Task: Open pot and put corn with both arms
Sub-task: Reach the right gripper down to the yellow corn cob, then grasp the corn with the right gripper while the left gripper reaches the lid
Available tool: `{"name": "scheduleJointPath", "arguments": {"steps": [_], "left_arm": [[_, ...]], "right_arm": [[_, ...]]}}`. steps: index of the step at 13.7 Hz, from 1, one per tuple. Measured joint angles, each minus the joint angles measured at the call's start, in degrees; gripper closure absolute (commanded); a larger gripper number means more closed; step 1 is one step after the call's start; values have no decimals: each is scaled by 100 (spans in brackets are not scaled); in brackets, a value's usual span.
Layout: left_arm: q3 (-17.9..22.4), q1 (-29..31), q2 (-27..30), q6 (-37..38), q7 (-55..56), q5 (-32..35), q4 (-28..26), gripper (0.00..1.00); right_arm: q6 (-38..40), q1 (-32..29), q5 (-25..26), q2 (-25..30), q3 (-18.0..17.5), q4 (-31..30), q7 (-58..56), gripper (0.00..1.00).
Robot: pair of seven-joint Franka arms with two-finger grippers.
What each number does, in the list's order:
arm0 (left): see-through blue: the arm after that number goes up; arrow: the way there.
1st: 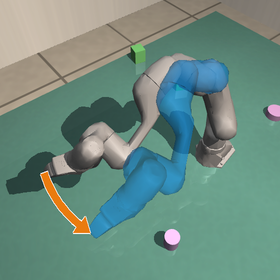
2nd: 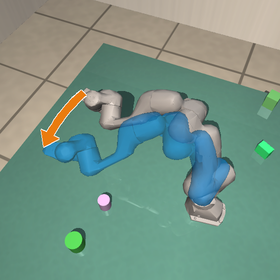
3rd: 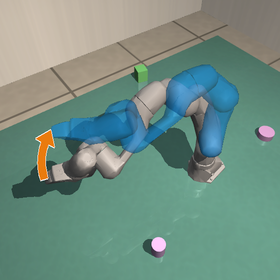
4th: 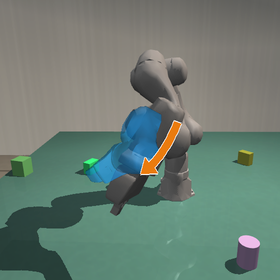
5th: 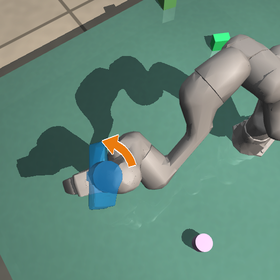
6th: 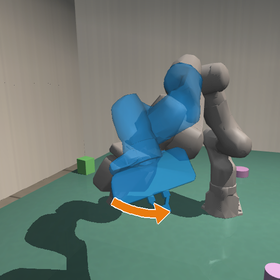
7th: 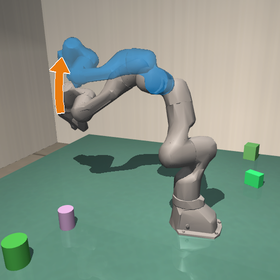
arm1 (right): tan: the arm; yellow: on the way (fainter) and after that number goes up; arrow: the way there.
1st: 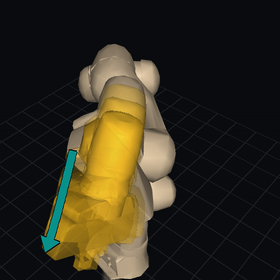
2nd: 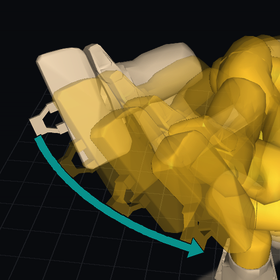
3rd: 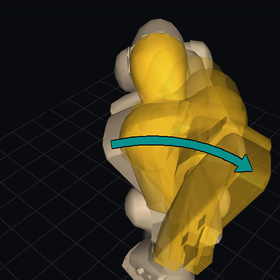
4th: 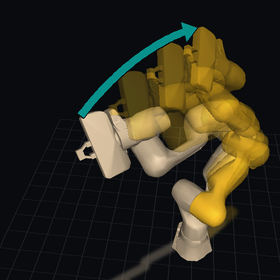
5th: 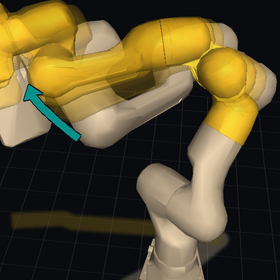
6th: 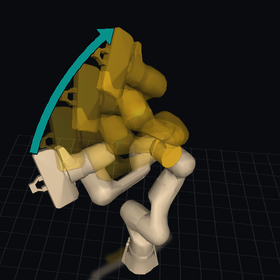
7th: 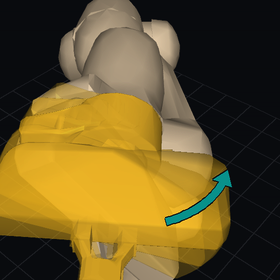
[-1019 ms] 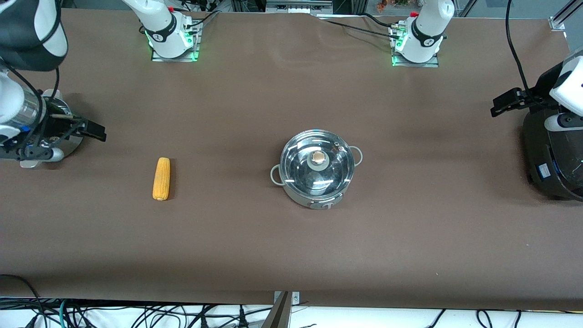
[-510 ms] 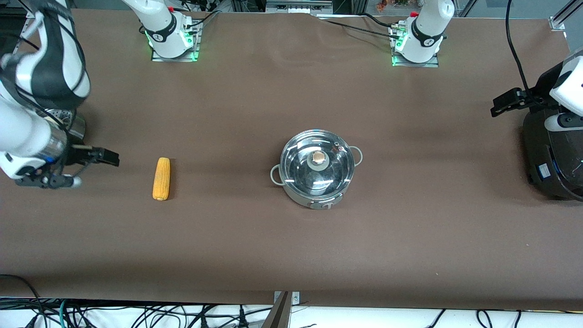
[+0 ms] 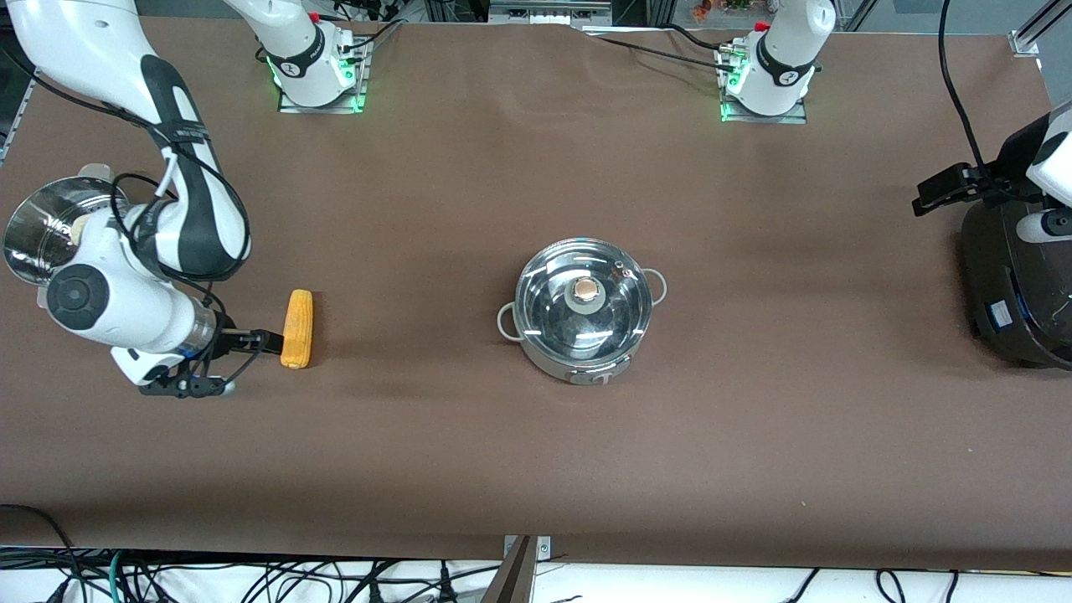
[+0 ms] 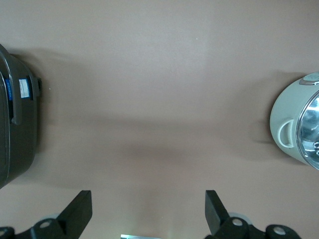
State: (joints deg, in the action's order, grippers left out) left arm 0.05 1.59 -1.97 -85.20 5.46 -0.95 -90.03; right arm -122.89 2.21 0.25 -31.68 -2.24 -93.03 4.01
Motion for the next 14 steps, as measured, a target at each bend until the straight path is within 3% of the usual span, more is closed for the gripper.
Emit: {"name": "scheduleJointPath", "arguments": {"steps": [8, 14], "left_arm": [[-197, -9, -94, -1, -14, 0, -1, 0], [-291, -308, -101, -9, -34, 118, -11, 0]], "right_arm": [[-1239, 9, -1, -45, 7, -1070, 5, 0], [-1762, 9, -2, -44, 8, -1502, 5, 0]]}}
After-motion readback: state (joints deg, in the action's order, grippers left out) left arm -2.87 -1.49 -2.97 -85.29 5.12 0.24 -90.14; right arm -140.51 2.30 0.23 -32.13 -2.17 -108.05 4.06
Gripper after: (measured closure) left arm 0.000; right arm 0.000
